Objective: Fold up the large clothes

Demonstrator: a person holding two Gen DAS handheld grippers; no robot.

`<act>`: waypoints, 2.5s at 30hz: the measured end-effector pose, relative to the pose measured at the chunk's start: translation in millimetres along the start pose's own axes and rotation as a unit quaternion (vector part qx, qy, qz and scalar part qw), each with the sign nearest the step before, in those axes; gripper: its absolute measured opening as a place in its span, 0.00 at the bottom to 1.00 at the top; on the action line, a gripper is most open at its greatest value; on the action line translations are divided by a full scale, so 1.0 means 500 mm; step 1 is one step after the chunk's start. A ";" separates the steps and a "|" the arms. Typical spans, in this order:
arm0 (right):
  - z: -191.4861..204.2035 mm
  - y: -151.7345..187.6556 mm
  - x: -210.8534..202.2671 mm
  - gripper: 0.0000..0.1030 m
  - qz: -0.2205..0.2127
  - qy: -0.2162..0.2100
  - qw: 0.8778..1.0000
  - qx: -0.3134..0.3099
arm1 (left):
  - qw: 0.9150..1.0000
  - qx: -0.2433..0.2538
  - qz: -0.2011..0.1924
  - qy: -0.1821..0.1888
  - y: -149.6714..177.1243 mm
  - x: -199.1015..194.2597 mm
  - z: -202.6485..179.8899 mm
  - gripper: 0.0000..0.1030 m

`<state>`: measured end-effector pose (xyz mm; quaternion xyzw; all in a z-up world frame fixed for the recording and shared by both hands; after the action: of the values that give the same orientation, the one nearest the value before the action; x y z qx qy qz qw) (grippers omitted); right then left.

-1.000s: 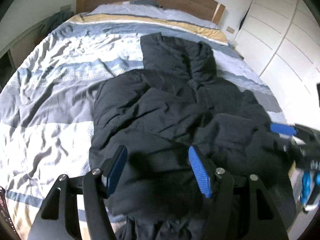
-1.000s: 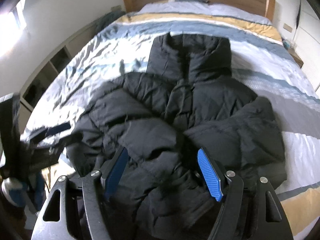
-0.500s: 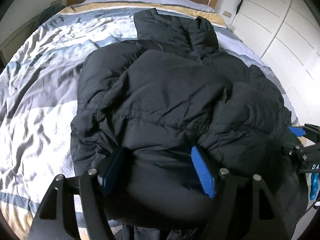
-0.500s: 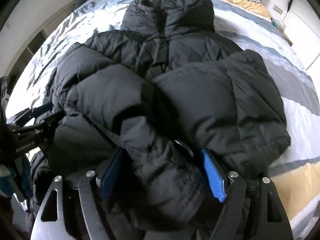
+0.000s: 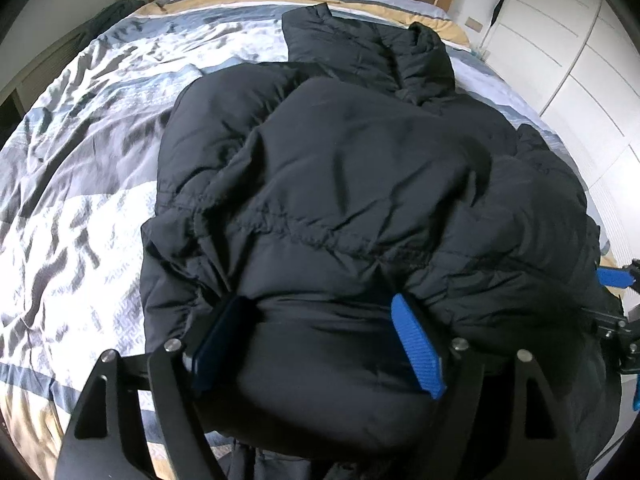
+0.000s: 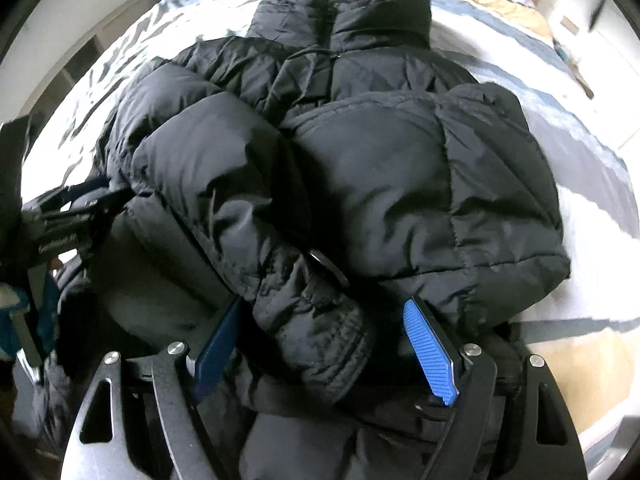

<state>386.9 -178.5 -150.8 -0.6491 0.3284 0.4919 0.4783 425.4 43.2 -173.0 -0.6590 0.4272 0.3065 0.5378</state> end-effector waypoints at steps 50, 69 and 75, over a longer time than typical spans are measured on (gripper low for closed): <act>-0.045 -0.021 -0.063 0.77 -0.039 0.004 0.999 -0.015 | 0.996 -0.064 -0.012 -0.058 -0.006 -0.146 -0.006 0.75; -0.143 -0.062 -0.097 0.77 -0.080 0.002 0.997 0.012 | 0.996 -0.046 -0.019 -0.077 -0.057 -0.157 -0.077 0.75; -0.171 -0.098 -0.094 0.77 -0.093 -0.001 0.996 0.017 | 0.996 -0.044 -0.016 -0.082 -0.079 -0.144 -0.092 0.75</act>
<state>444.5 -245.0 -86.4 -0.6677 0.2746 0.4406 0.5335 425.9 17.8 -82.5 -0.6611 0.3570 0.3696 0.5468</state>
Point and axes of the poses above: each gripper's, at about its wrist camera, not at the fingertips, and x roughly the way its jaws point, z to its left, y to its underside, the point moved 10 cm from there along x, roughly the way its jaws point, and after that the axes turned 10 degrees about -x, right-handed, at the moved point
